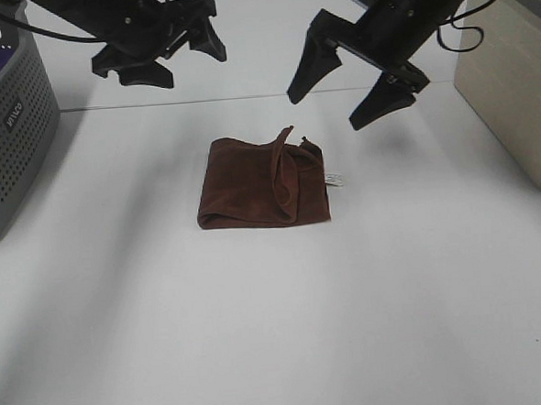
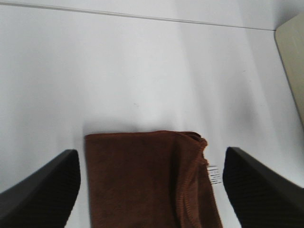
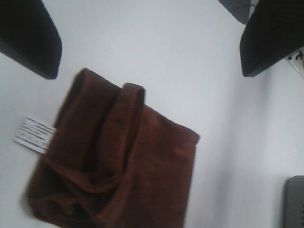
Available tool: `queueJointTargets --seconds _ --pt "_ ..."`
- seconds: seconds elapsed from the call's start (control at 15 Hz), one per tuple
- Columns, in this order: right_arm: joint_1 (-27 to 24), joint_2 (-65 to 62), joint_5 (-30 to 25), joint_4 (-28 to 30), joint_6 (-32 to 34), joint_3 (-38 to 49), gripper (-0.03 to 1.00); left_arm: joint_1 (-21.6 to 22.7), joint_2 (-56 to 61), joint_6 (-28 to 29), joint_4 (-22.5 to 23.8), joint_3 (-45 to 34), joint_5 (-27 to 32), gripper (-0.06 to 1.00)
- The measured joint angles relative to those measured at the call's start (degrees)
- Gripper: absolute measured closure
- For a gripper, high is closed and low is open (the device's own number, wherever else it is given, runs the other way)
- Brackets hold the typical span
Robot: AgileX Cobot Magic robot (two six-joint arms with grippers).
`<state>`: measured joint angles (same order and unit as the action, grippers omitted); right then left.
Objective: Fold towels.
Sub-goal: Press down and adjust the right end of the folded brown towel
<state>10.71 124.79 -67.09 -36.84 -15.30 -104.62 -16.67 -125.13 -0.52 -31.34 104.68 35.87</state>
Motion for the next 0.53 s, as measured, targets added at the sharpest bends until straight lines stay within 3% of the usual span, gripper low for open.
queueJointTargets --seconds 0.13,0.33,0.53 --pt "4.2 0.0 2.1 -2.7 -3.0 0.0 -0.01 1.7 0.5 0.0 2.9 0.2 2.8 0.18" --pt "10.1 0.0 9.6 -3.4 -3.3 0.0 -0.01 3.0 0.5 0.0 5.7 0.2 5.2 0.18" --pt "11.8 0.9 14.4 -7.7 -2.9 0.0 -0.01 3.4 0.5 0.0 8.1 0.2 6.1 0.18"
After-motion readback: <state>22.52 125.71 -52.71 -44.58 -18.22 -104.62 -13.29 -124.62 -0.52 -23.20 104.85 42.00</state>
